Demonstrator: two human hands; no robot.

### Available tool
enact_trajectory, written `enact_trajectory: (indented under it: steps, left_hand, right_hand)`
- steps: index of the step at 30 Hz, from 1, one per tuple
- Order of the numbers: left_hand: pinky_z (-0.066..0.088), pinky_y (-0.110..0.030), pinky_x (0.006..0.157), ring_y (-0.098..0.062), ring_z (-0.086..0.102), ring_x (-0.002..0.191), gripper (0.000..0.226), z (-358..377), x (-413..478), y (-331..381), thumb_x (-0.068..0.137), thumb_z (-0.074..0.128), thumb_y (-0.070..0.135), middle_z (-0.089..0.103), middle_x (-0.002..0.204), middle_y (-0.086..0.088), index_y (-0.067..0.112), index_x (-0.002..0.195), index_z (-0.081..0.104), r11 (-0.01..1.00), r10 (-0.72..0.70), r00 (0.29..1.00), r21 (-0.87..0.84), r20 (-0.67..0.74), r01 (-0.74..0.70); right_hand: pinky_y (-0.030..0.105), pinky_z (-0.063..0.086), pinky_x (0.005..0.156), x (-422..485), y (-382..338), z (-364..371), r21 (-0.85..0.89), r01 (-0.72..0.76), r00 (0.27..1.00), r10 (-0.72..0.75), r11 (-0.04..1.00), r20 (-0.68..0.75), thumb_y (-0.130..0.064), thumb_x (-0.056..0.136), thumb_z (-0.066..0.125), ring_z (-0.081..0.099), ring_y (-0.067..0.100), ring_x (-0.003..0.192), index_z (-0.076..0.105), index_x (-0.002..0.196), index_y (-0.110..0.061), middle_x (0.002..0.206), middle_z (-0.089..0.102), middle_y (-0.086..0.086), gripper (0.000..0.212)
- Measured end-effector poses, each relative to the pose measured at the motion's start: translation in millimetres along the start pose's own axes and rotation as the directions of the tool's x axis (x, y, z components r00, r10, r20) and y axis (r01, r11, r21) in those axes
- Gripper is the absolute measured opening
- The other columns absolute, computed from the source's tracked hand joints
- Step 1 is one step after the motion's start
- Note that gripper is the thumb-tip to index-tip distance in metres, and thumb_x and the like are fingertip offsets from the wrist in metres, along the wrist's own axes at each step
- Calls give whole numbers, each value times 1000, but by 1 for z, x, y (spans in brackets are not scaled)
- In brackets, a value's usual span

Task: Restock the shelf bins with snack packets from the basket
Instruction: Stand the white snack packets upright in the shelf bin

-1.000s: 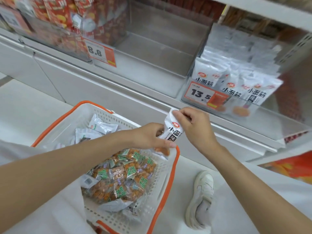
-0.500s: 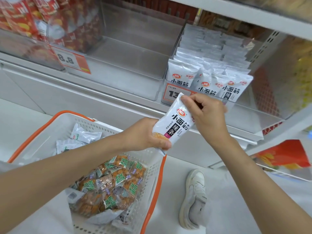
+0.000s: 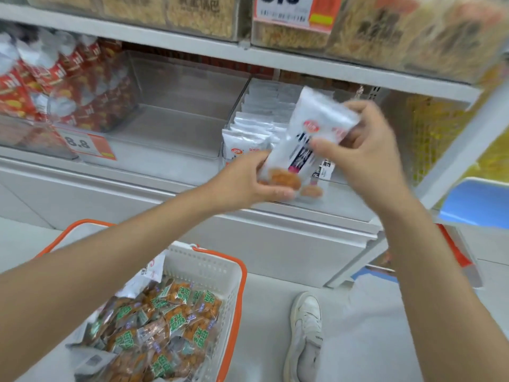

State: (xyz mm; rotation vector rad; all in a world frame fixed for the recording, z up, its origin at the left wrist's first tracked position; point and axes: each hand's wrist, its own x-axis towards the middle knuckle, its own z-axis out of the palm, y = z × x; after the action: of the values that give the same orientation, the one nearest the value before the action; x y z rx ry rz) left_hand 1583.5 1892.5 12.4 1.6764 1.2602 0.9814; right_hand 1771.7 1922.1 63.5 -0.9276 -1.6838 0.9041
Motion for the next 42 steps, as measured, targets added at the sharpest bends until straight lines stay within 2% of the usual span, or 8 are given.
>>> enact_trajectory:
  steps: [4, 12, 16, 21, 25, 35, 39, 42]
  left_hand:
    - [53, -30, 84, -9, 61, 93, 42, 0, 43, 24, 83, 74, 34, 64, 107, 10, 24, 122, 59, 945, 138, 969, 320, -205, -67]
    - [46, -31, 92, -12, 55, 100, 40, 18, 70, 23, 92, 61, 19, 61, 113, 11, 26, 131, 54, 872, 196, 957, 485, -215, -70]
    - [37, -43, 105, -18, 52, 119, 36, 15, 77, 15, 91, 61, 24, 63, 125, 10, 29, 126, 60, 681, 139, 987, 731, -83, -35]
    - [37, -44, 106, -21, 50, 122, 34, 10, 75, 3, 90, 64, 19, 63, 126, 7, 26, 123, 62, 703, 141, 980, 711, -143, 3]
    - [36, -45, 105, -17, 51, 117, 44, 15, 72, 9, 89, 64, 20, 61, 121, 8, 29, 131, 53, 734, 143, 977, 679, -157, 2]
    - [28, -37, 104, -16, 50, 119, 23, 30, 82, 10, 96, 57, 34, 65, 121, 10, 29, 117, 66, 665, 270, 948, 745, -167, -57]
    - [29, -37, 102, -17, 48, 120, 24, 29, 75, 5, 93, 61, 32, 64, 120, 9, 27, 115, 66, 669, 352, 913, 738, -207, -91]
    - [39, -37, 90, -20, 53, 103, 15, 22, 53, 3, 85, 67, 23, 65, 101, 7, 21, 100, 65, 656, 478, 839, 741, -261, -143]
  right_hand:
    - [25, 53, 71, 9, -9, -40, -123, 163, 971, -182, 979, -156, -6, 81, 72, 65, 11, 80, 44, 96, -31, 88, 63, -4, 41]
    - [29, 56, 69, 19, 48, -46, -118, -67, 983, 46, 991, -177, -6, 81, 73, 69, 15, 83, 47, 100, -19, 95, 68, 7, 34]
    - [37, 54, 71, 21, 36, -57, -111, -9, 964, -21, 994, -263, -5, 81, 69, 63, 21, 77, 43, 94, -31, 95, 66, 14, 38]
    - [46, 56, 75, 19, 50, -54, -176, -49, 984, 18, 983, -175, -6, 79, 70, 66, 27, 87, 45, 99, -31, 98, 65, 7, 40]
    - [31, 55, 75, 14, 80, -35, -278, -182, 980, 196, 943, 20, -10, 86, 68, 62, 9, 81, 50, 111, -24, 96, 63, -4, 34]
    - [19, 38, 56, 16, 86, -26, -496, -221, 973, 224, 840, -53, -15, 90, 61, 57, 13, 75, 53, 120, -17, 84, 61, -3, 32]
    - [32, 46, 86, 13, 76, -21, -616, -82, 987, -21, 783, -158, -17, 84, 64, 51, 19, 103, 51, 126, -17, 112, 57, 0, 44]
    - [28, 44, 80, 2, 62, 0, -557, 79, 953, -226, 827, -200, -12, 82, 61, 52, 17, 92, 59, 107, -14, 96, 57, -5, 25]
